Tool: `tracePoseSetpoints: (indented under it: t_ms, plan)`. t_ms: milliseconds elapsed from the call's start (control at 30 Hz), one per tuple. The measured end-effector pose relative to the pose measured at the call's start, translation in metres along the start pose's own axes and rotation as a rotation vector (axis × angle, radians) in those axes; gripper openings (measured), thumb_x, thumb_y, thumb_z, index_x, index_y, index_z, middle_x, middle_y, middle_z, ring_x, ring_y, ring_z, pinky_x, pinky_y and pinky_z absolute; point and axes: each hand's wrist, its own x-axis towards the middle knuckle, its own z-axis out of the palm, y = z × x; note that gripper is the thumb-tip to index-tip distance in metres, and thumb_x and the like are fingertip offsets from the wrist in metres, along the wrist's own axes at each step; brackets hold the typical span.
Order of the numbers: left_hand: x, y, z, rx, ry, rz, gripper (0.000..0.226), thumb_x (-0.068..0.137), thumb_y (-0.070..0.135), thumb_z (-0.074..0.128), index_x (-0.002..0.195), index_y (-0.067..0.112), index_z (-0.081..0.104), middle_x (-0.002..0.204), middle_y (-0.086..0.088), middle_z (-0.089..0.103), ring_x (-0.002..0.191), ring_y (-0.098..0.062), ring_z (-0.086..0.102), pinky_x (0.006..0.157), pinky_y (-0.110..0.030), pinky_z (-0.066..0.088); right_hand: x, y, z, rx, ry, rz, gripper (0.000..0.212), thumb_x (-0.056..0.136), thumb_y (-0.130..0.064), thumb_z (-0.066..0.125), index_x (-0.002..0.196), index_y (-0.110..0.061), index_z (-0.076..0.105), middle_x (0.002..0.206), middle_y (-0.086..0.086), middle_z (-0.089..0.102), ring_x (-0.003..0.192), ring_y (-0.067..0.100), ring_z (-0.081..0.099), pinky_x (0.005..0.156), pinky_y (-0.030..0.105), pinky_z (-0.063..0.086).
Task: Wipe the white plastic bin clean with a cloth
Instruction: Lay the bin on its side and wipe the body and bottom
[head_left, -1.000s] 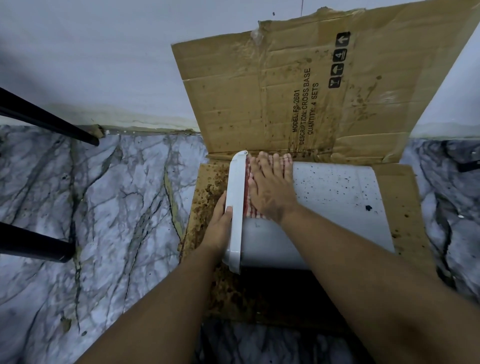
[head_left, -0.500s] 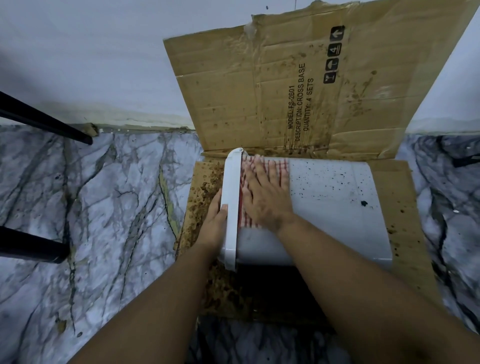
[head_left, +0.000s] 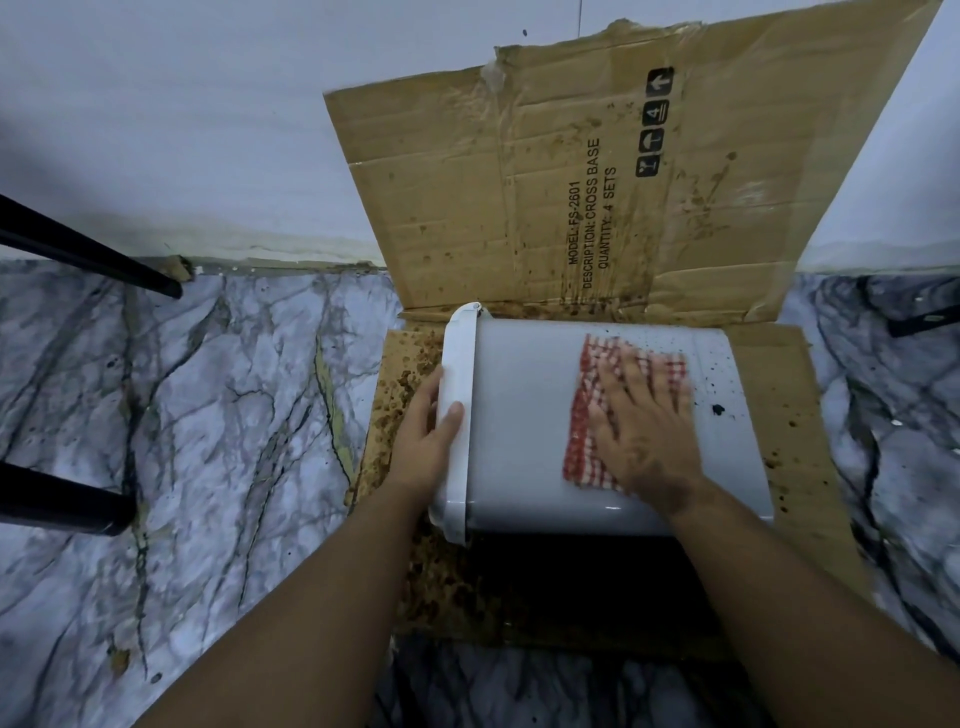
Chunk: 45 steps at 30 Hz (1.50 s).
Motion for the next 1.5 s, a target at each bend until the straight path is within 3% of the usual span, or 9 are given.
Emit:
tracePoseSetpoints:
  t_ms: [100, 233, 400, 533, 733, 867, 1100, 1300, 1500]
  plan:
    - [0.001, 0.0, 0.004, 0.115, -0.039, 0.04, 0.055, 0.098, 0.037, 0.061, 0.148, 0.044, 0.041, 0.154, 0.012, 0.037, 0.136, -0.017, 0.044, 0.112, -0.049, 0.042, 0.017, 0.009, -0.004, -0.003, -0.001, 0.124, 0.071, 0.096, -0.059, 0.01, 0.158, -0.027, 0.004, 0.167, 0.004, 0.0, 0.152, 0.036, -0.005, 0.121, 0.058, -0.003]
    - [-0.003, -0.003, 0.008, 0.158, -0.002, 0.079, 0.057, 0.094, 0.044, 0.061, 0.147, 0.047, 0.04, 0.157, 0.011, 0.035, 0.141, -0.017, 0.039, 0.116, -0.054, 0.036, 0.039, -0.039, -0.003, 0.017, 0.002, 0.118, 0.069, 0.098, -0.054, 0.012, 0.158, -0.022, 0.003, 0.167, 0.007, -0.001, 0.15, 0.042, -0.005, 0.119, 0.062, -0.005]
    - [0.004, -0.009, 0.007, 0.136, -0.003, 0.099, 0.052, 0.082, 0.065, 0.059, 0.131, 0.07, 0.042, 0.155, 0.011, 0.038, 0.14, -0.02, 0.042, 0.112, -0.055, 0.041, 0.041, -0.103, 0.005, 0.003, -0.049, -0.144, 0.065, 0.1, -0.052, 0.014, 0.158, -0.028, -0.001, 0.166, 0.001, -0.009, 0.151, 0.033, -0.015, 0.12, 0.057, -0.008]
    - [0.004, -0.01, 0.007, 0.13, -0.01, 0.11, 0.062, 0.081, 0.065, 0.058, 0.141, 0.056, 0.042, 0.155, 0.012, 0.035, 0.142, -0.018, 0.039, 0.114, -0.055, 0.038, 0.049, -0.068, -0.002, 0.02, -0.072, -0.277, 0.063, 0.101, -0.051, 0.014, 0.158, -0.029, 0.0, 0.167, -0.001, -0.006, 0.152, 0.029, -0.013, 0.122, 0.053, -0.005]
    - [0.002, -0.009, 0.007, 0.189, -0.014, 0.128, 0.063, 0.089, 0.051, 0.056, 0.149, 0.043, 0.038, 0.158, 0.009, 0.033, 0.144, -0.019, 0.036, 0.116, -0.055, 0.034, 0.062, 0.03, -0.017, -0.03, -0.007, 0.038, 0.066, 0.099, -0.054, 0.012, 0.158, -0.026, 0.006, 0.166, 0.008, 0.006, 0.152, 0.036, -0.002, 0.121, 0.058, 0.003]
    - [0.002, -0.009, 0.007, 0.203, -0.012, 0.138, 0.06, 0.089, 0.05, 0.055, 0.146, 0.047, 0.037, 0.158, 0.008, 0.033, 0.144, -0.018, 0.035, 0.117, -0.054, 0.033, 0.056, 0.007, -0.017, -0.029, -0.001, 0.121, 0.067, 0.098, -0.052, 0.011, 0.158, -0.024, 0.01, 0.166, 0.009, 0.009, 0.151, 0.04, 0.001, 0.121, 0.059, -0.001]
    - [0.005, -0.013, 0.006, 0.157, -0.018, 0.15, 0.055, 0.086, 0.06, 0.056, 0.138, 0.061, 0.04, 0.156, 0.008, 0.036, 0.141, -0.02, 0.04, 0.113, -0.055, 0.04, 0.022, -0.105, 0.009, -0.023, -0.059, -0.221, 0.064, 0.1, -0.05, 0.011, 0.158, -0.027, -0.001, 0.166, 0.003, -0.009, 0.151, 0.034, -0.017, 0.12, 0.058, -0.005]
    - [0.006, -0.014, 0.005, 0.158, -0.039, 0.131, 0.059, 0.088, 0.059, 0.057, 0.144, 0.052, 0.038, 0.159, 0.01, 0.031, 0.144, -0.02, 0.036, 0.114, -0.057, 0.037, -0.018, -0.072, 0.005, -0.024, -0.085, -0.371, 0.064, 0.101, -0.048, 0.019, 0.159, -0.028, 0.003, 0.167, -0.001, -0.006, 0.152, 0.028, -0.015, 0.122, 0.052, -0.007]
    - [0.003, -0.01, 0.006, 0.175, -0.022, 0.137, 0.053, 0.088, 0.053, 0.057, 0.137, 0.064, 0.038, 0.16, 0.01, 0.031, 0.146, -0.018, 0.034, 0.117, -0.056, 0.034, 0.026, 0.033, -0.019, 0.013, 0.007, 0.03, 0.063, 0.101, -0.051, 0.016, 0.158, -0.028, 0.002, 0.167, 0.002, -0.001, 0.152, 0.032, -0.008, 0.12, 0.055, -0.007]
